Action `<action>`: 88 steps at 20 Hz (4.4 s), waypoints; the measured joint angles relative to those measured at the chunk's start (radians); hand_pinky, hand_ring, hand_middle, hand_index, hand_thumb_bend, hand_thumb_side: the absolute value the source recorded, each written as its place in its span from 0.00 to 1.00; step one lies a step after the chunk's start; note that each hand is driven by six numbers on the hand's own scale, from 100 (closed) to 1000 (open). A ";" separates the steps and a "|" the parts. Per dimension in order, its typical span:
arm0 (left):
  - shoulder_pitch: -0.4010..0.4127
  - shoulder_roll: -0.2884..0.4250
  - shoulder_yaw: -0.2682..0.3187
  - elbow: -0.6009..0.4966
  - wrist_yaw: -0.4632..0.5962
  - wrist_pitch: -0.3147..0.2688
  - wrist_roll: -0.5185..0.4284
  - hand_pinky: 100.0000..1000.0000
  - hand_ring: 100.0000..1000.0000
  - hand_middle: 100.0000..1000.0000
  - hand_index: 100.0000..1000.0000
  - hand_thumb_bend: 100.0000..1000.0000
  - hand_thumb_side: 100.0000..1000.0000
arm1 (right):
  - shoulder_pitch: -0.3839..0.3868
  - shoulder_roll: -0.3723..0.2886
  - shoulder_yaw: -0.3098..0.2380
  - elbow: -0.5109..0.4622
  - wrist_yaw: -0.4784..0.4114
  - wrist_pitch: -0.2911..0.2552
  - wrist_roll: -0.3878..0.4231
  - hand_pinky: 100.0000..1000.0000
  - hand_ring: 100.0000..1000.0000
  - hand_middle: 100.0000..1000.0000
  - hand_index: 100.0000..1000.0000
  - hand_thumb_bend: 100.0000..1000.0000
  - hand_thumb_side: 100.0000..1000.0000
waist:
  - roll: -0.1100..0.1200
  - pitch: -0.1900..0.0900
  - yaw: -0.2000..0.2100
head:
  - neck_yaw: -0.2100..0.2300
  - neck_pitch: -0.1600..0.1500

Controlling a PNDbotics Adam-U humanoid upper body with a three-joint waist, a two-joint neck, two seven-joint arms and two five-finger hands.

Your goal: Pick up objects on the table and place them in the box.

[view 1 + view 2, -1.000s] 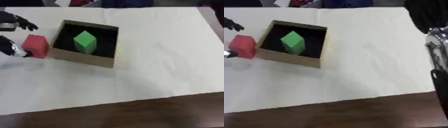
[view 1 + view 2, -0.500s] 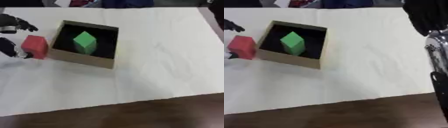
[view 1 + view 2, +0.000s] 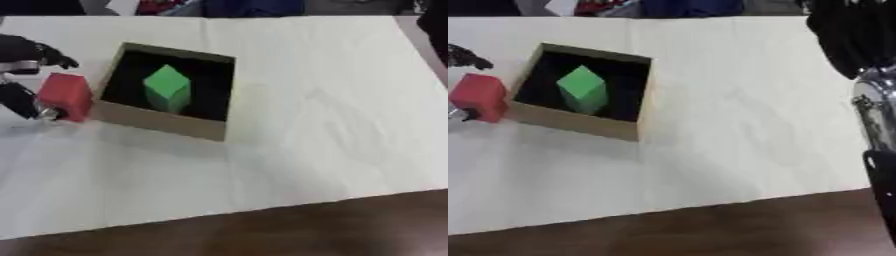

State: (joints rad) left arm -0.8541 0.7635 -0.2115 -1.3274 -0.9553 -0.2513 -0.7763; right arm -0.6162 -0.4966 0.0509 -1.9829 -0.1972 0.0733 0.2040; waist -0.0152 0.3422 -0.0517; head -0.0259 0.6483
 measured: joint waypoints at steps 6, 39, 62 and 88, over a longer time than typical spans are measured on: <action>-0.001 -0.016 0.000 0.037 -0.023 0.000 0.005 0.79 0.84 0.72 0.90 0.25 0.44 | -0.006 0.008 0.000 0.000 0.000 0.005 0.006 1.00 0.85 0.83 1.00 0.00 1.00 | -0.001 0.009 -0.004 | 0.005 -0.009; -0.099 -0.109 -0.026 -0.301 0.068 0.089 0.176 0.53 0.70 0.52 0.76 0.00 0.45 | 0.017 0.017 -0.001 0.000 0.000 0.021 0.009 1.00 0.85 0.82 1.00 0.00 1.00 | 0.014 -0.012 0.008 | 0.019 0.029; -0.114 -0.179 -0.087 -0.160 0.053 0.155 0.321 0.68 0.86 0.78 0.90 0.80 0.72 | 0.017 0.033 -0.001 0.000 -0.005 0.024 0.015 1.00 0.85 0.82 1.00 0.00 1.00 | 0.025 -0.003 -0.023 | 0.048 0.028; 0.014 -0.227 0.097 -0.405 0.068 0.286 0.587 0.49 0.71 0.69 0.86 0.29 1.00 | 0.019 0.035 -0.020 0.000 -0.027 -0.003 -0.028 1.00 0.85 0.84 1.00 0.00 1.00 | 0.001 -0.019 0.017 | 0.011 0.046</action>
State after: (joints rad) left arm -0.8403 0.5365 -0.1140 -1.7325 -0.8877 0.0344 -0.1892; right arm -0.5976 -0.4615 0.0306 -1.9829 -0.2240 0.0706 0.1756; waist -0.0145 0.3231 -0.0352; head -0.0147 0.6939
